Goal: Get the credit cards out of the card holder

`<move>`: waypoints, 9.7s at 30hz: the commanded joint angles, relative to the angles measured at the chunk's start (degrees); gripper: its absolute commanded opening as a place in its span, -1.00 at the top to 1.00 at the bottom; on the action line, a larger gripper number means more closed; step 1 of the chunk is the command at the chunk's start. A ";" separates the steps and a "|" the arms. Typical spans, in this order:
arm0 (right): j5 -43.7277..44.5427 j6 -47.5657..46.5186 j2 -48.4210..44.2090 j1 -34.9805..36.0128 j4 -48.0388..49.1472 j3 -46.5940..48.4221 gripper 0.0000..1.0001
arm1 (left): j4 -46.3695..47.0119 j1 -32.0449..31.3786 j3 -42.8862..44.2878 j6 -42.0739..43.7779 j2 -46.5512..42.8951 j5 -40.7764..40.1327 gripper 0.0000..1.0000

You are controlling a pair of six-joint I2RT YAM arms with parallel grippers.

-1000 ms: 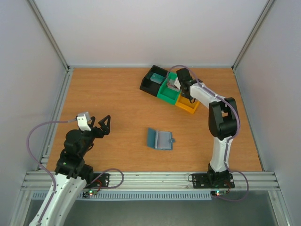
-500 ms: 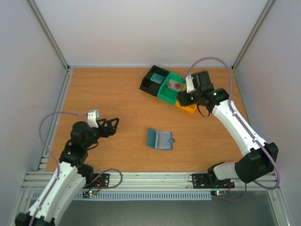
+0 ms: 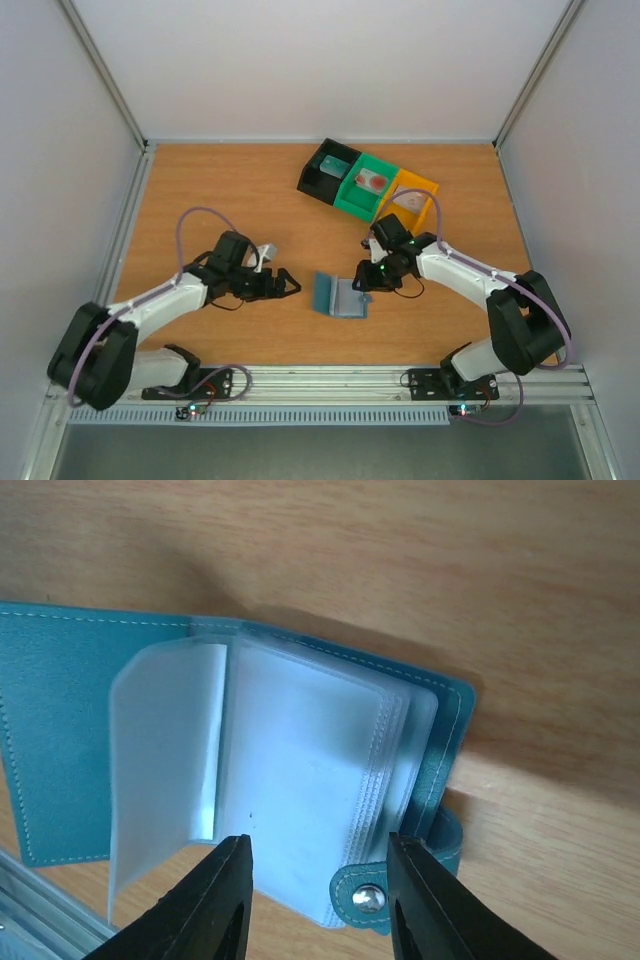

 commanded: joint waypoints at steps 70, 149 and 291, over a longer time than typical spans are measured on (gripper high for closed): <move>-14.70 2.18 -2.27 8.94 14.08 3.51 0.19 | 26.24 -11.95 -0.69 -4.72 9.00 -6.16 1.00; -30.77 -29.02 -32.69 -4.13 -1.26 15.87 0.02 | 52.30 -7.11 1.62 6.72 -23.19 16.60 0.99; -6.89 -24.45 -20.70 12.81 -1.08 22.14 0.41 | 44.95 -7.42 -2.31 11.06 -24.21 6.97 0.99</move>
